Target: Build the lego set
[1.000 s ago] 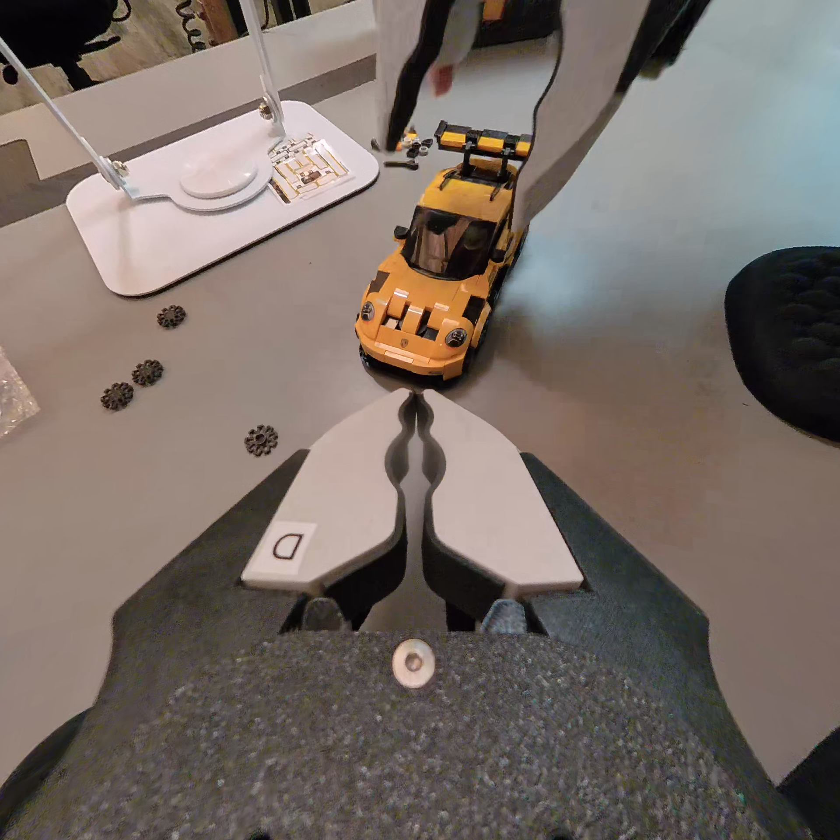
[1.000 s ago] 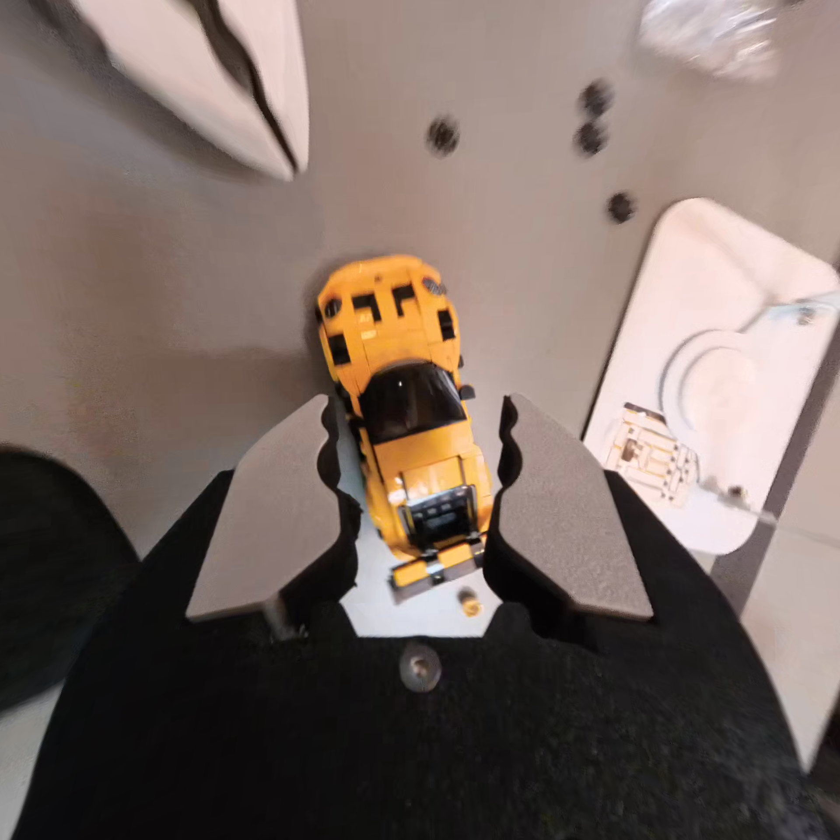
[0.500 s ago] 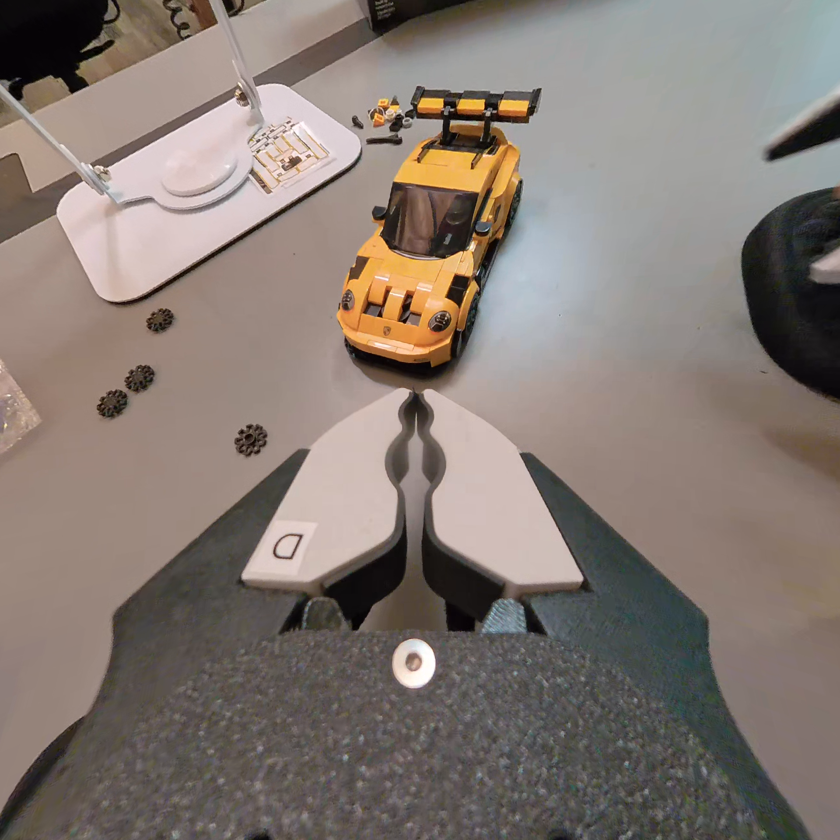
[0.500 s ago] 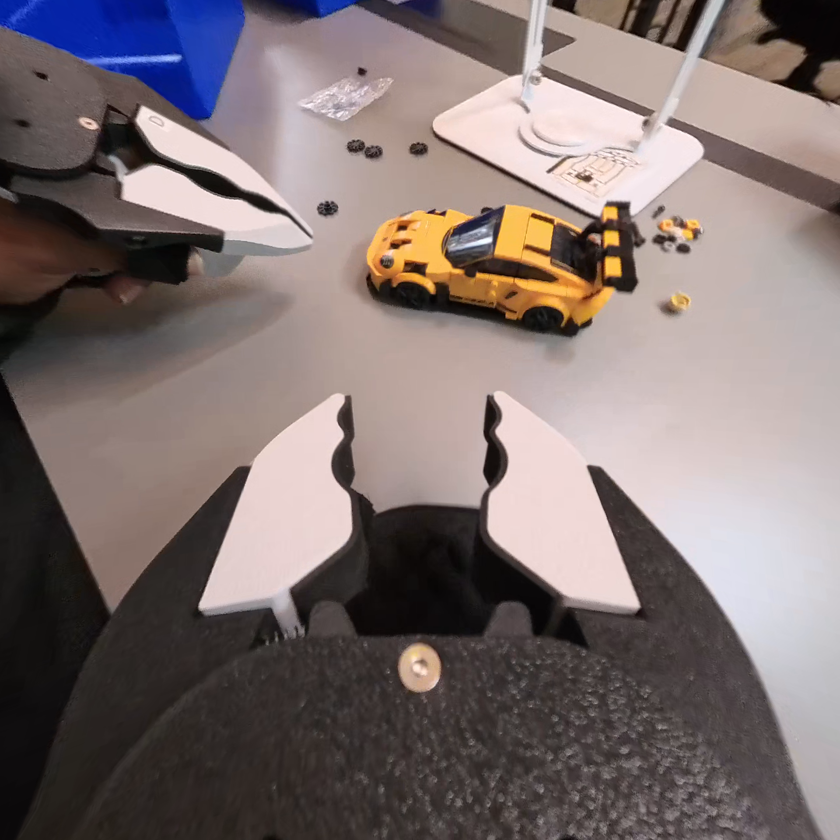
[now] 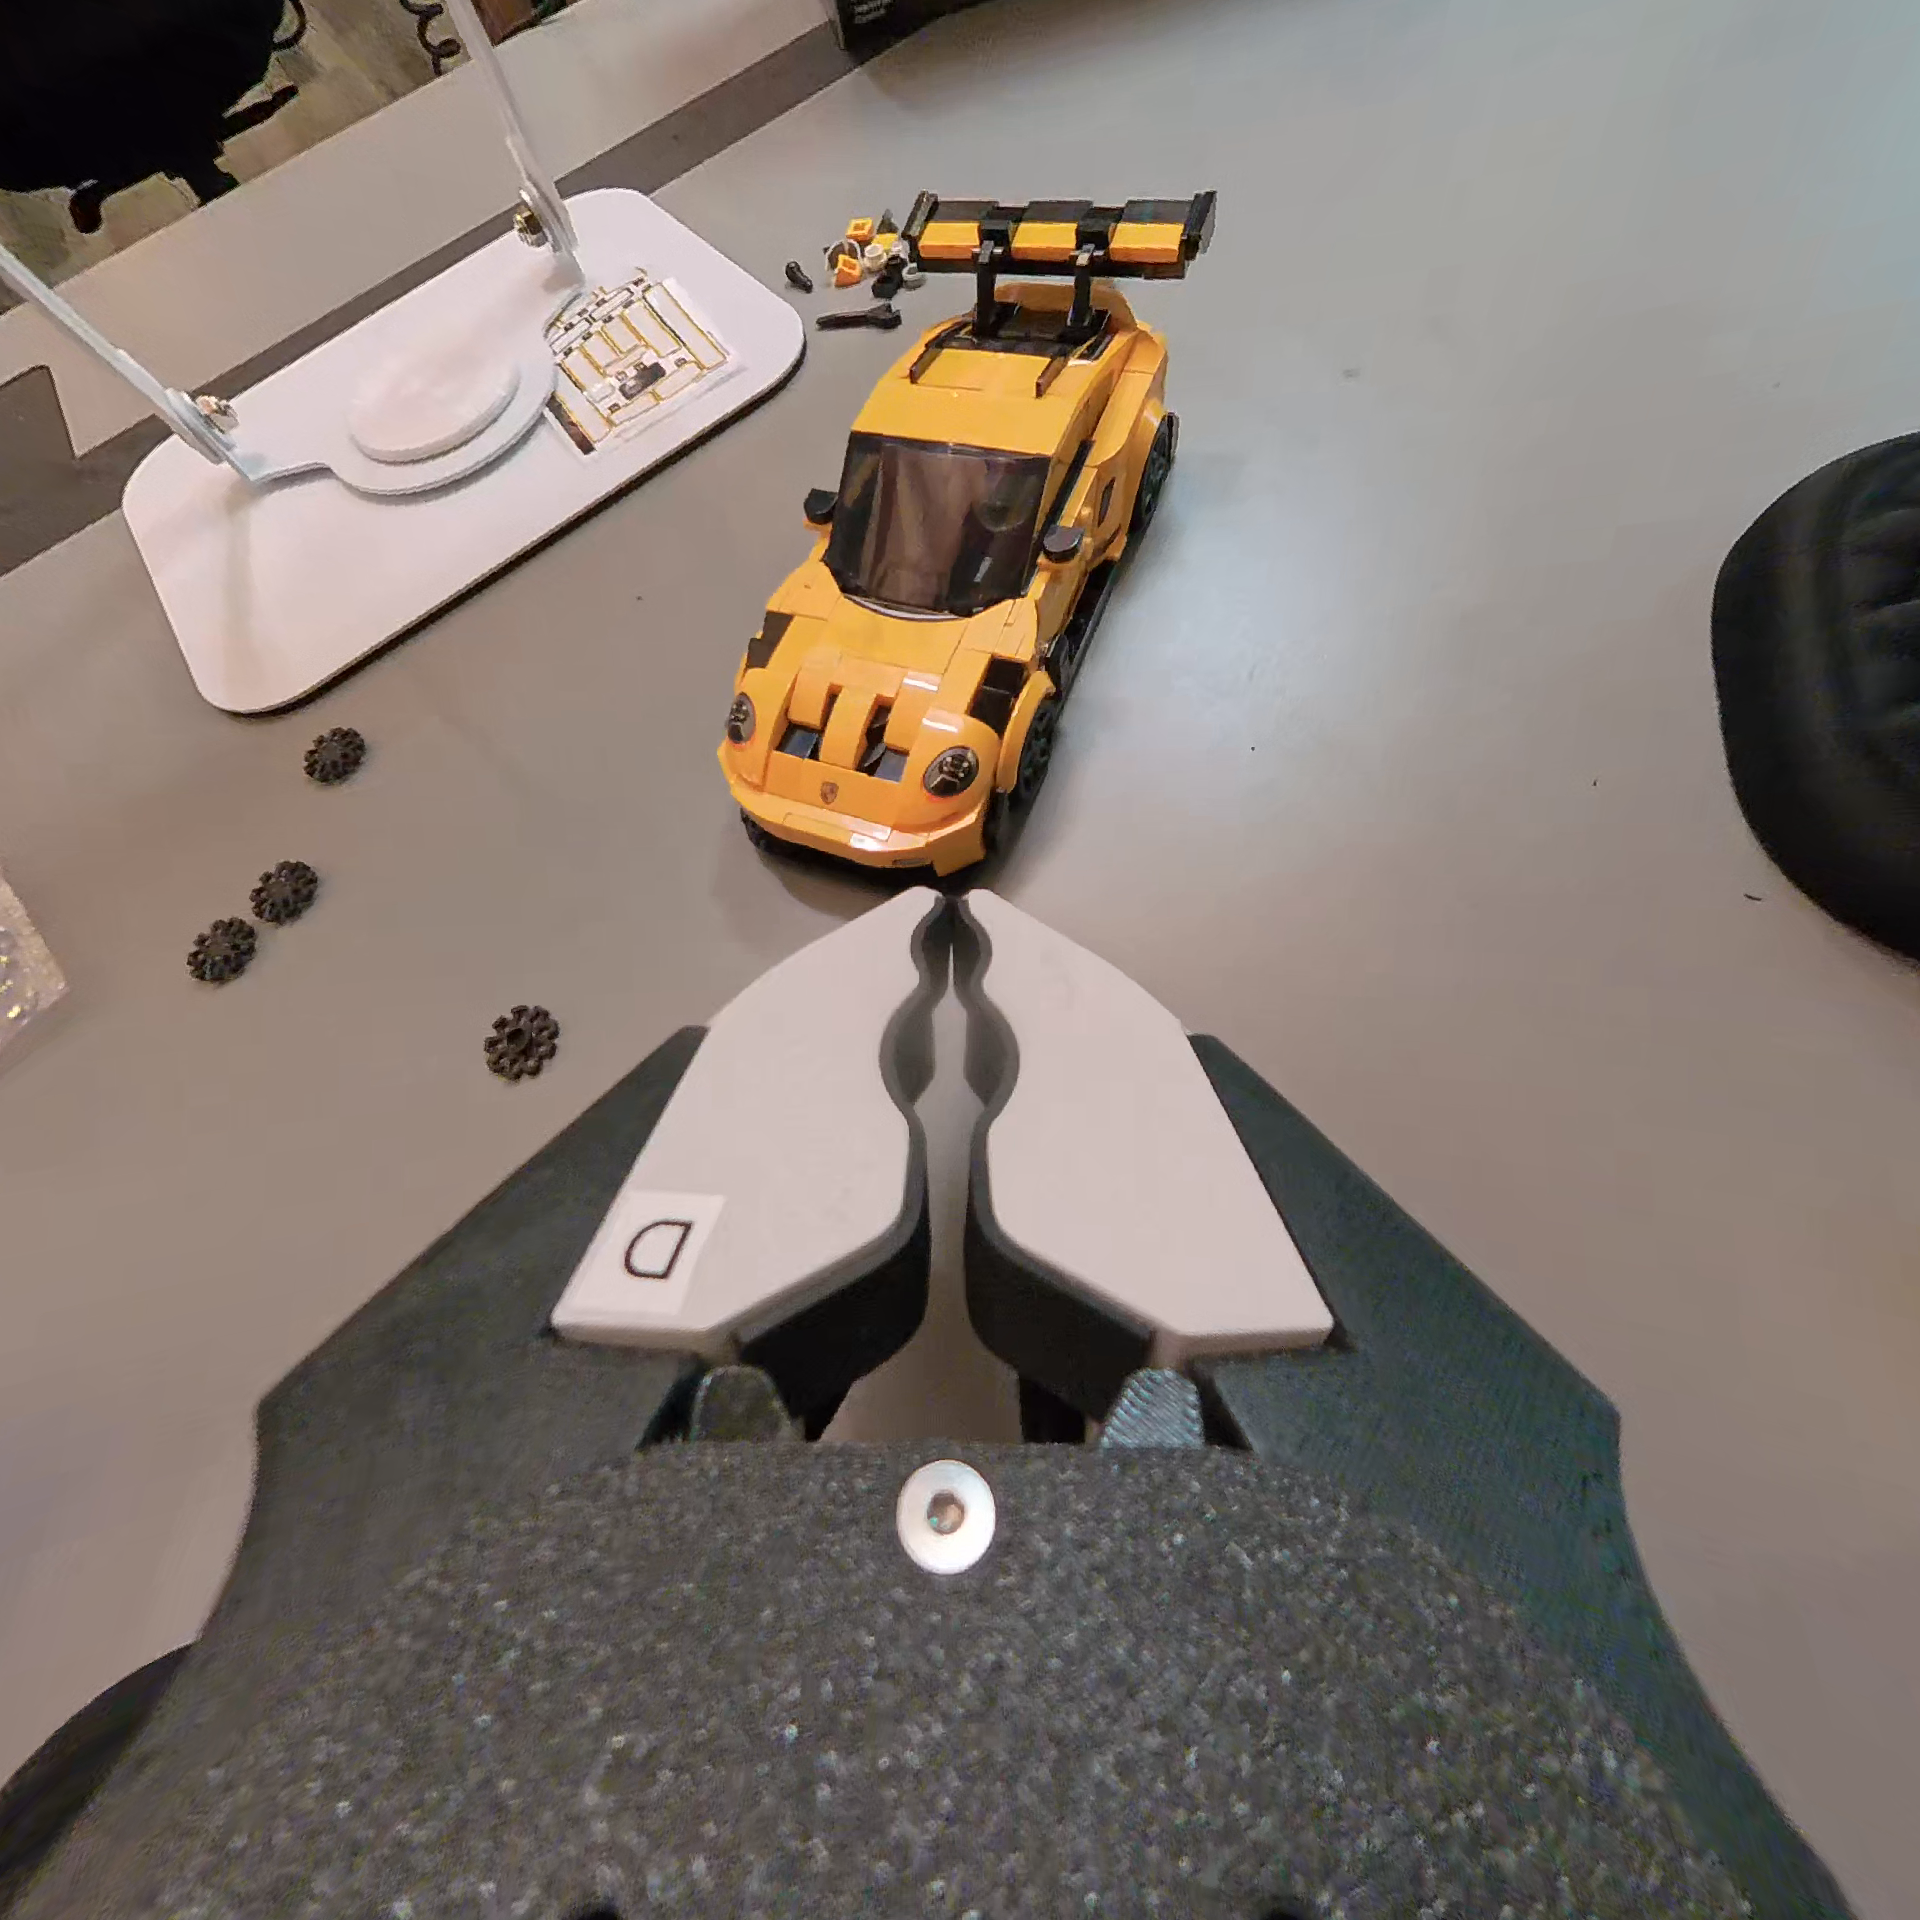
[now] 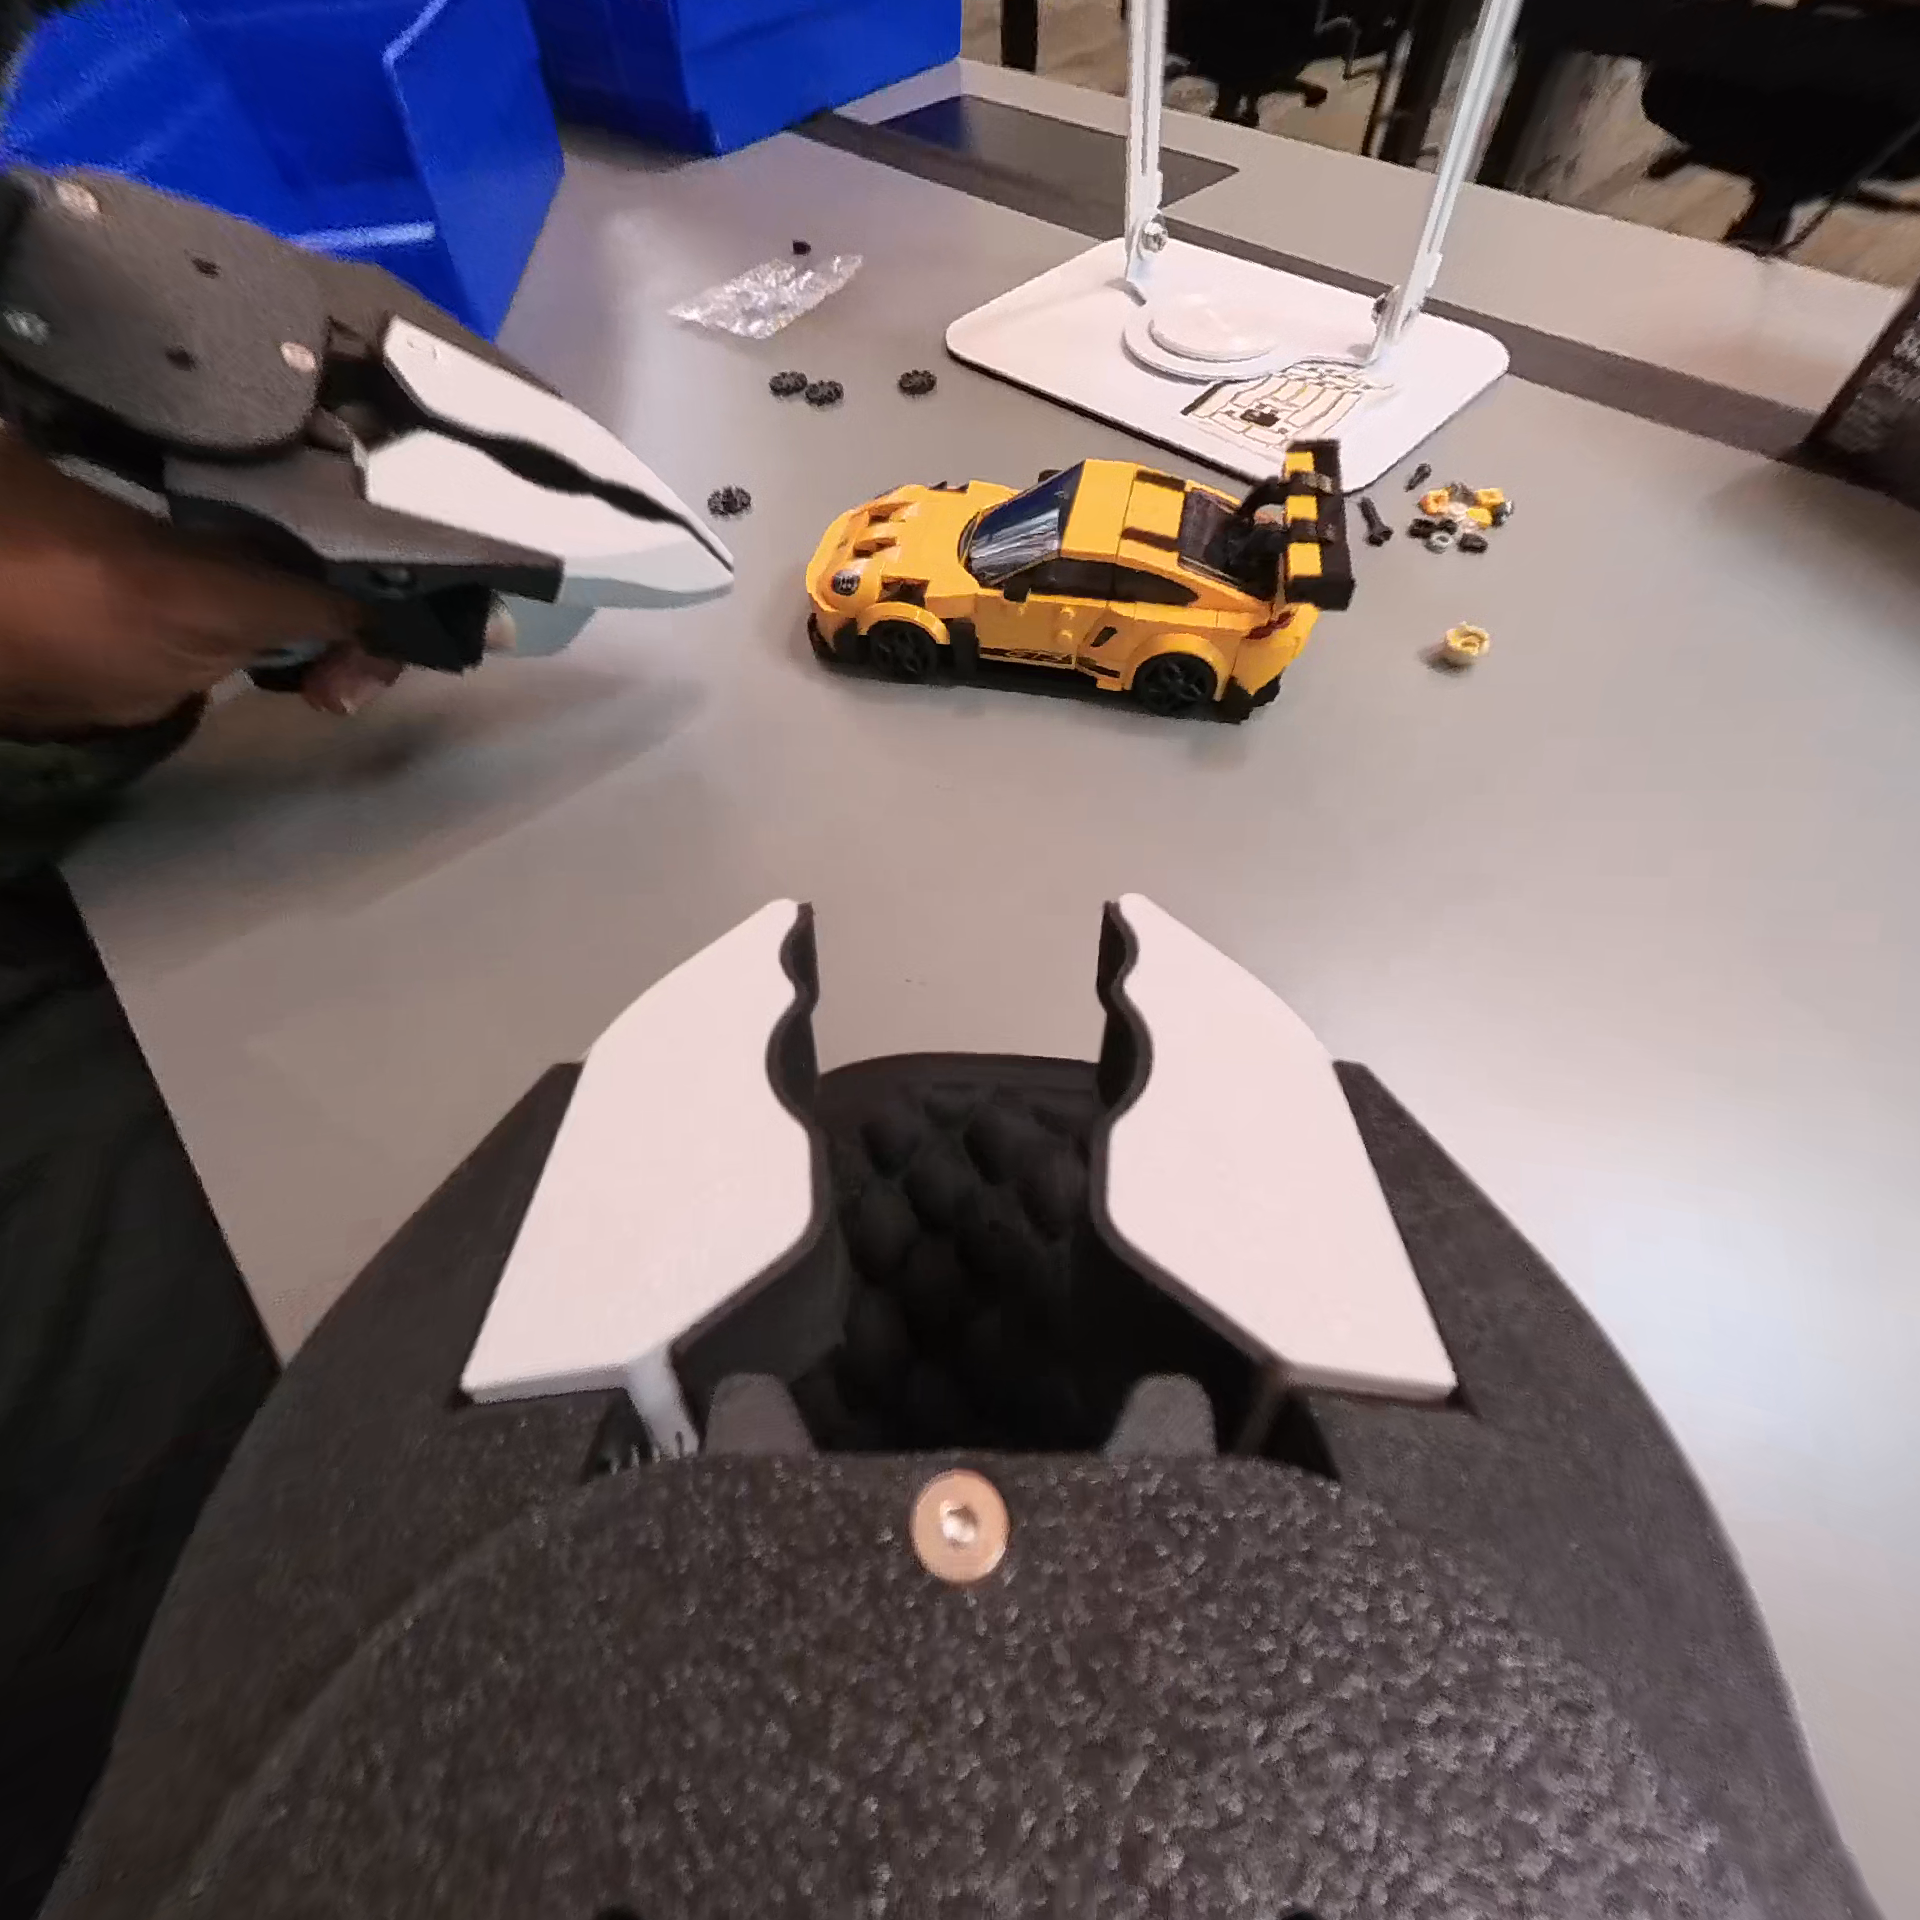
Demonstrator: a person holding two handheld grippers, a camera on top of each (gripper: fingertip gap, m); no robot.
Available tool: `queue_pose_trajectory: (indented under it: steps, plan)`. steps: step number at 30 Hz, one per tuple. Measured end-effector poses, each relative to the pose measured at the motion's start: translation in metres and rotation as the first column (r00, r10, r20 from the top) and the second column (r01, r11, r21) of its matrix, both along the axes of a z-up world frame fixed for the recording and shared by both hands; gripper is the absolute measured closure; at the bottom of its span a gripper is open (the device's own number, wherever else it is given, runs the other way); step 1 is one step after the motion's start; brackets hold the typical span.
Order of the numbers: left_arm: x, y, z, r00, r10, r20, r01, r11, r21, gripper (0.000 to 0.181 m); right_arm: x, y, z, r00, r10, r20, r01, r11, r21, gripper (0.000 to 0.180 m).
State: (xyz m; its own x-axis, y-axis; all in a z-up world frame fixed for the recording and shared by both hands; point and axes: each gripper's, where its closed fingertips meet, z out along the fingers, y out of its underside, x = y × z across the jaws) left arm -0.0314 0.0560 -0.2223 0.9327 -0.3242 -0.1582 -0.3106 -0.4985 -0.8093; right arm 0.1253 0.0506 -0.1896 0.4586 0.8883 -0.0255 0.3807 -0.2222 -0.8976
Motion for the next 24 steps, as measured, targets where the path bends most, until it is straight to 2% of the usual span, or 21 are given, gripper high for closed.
queue_pose_trajectory:
  steps: [5,15,17,21,24]
  plan:
    - [0.005,0.0,0.003,1.0,0.013,0.002,-0.013,1.0,0.017,0.181,0.006,0.034,-0.007,0.992,0.022,0.122,-0.033,0.996,0.084,0.127]
    - [0.015,0.004,0.006,0.995,0.095,-0.003,-0.095,0.995,0.025,0.181,-0.002,0.041,-0.007,0.99,0.128,0.054,-0.131,0.989,0.069,0.127]
    - [0.015,0.005,0.006,0.994,0.108,-0.007,-0.108,0.994,0.023,0.181,-0.001,0.044,-0.008,0.984,0.162,0.078,-0.168,0.983,0.079,0.127]
    - [0.015,0.008,0.007,0.992,0.126,-0.006,-0.126,0.992,0.026,0.181,-0.007,0.062,-0.005,0.95,0.254,0.18,-0.284,0.945,0.165,0.119]
    - [0.015,0.009,0.009,0.991,0.134,0.004,-0.134,0.99,0.035,0.181,-0.019,0.086,-0.017,0.893,0.377,0.246,-0.411,0.906,0.105,0.099]
